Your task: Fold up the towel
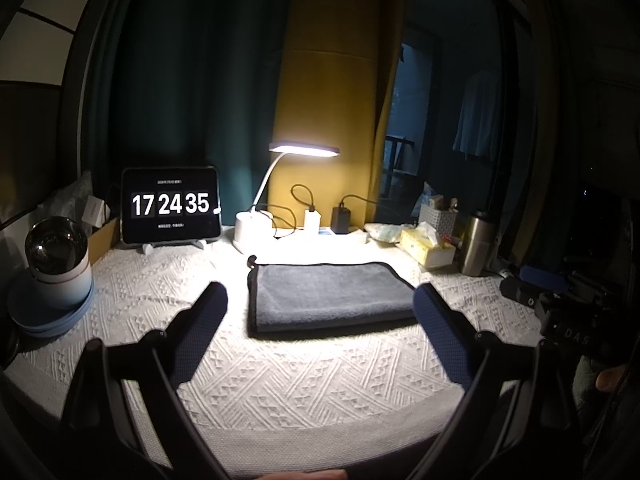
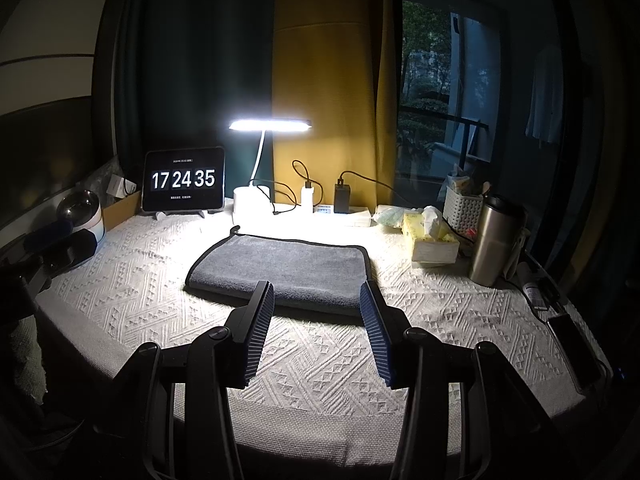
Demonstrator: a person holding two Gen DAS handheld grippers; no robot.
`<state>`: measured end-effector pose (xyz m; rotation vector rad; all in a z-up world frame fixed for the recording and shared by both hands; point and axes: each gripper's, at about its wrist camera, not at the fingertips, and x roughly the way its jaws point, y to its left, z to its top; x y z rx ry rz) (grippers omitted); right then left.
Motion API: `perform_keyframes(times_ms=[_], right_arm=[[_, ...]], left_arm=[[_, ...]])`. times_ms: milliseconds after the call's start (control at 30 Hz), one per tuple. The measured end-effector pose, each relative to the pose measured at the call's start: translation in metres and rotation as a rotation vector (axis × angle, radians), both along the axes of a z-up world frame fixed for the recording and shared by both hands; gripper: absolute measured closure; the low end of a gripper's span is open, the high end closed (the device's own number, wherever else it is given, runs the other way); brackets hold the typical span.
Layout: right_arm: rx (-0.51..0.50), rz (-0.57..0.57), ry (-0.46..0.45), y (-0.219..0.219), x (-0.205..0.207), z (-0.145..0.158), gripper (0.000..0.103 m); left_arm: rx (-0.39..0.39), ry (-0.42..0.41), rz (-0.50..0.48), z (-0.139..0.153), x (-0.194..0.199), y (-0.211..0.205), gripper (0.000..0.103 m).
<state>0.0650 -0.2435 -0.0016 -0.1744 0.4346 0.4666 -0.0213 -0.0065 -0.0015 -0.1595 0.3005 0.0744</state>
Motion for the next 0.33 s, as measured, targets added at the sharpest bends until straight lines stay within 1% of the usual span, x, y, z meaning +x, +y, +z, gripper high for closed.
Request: perform_keyframes(times_ms=[233, 333], right_arm=[[0.000, 0.000, -0.001, 0.0003, 0.0001, -0.0004, 0.055], [0.000, 0.001, 0.000, 0.0003, 0.0002, -0.0007, 0.055]], left_arm=[[-0.004, -0.004, 0.001, -0.0016, -0.0012, -0.0026, 0.008], [-0.018, -0.008, 0.006, -0.0032, 0.0001, -0.0022, 0.008]])
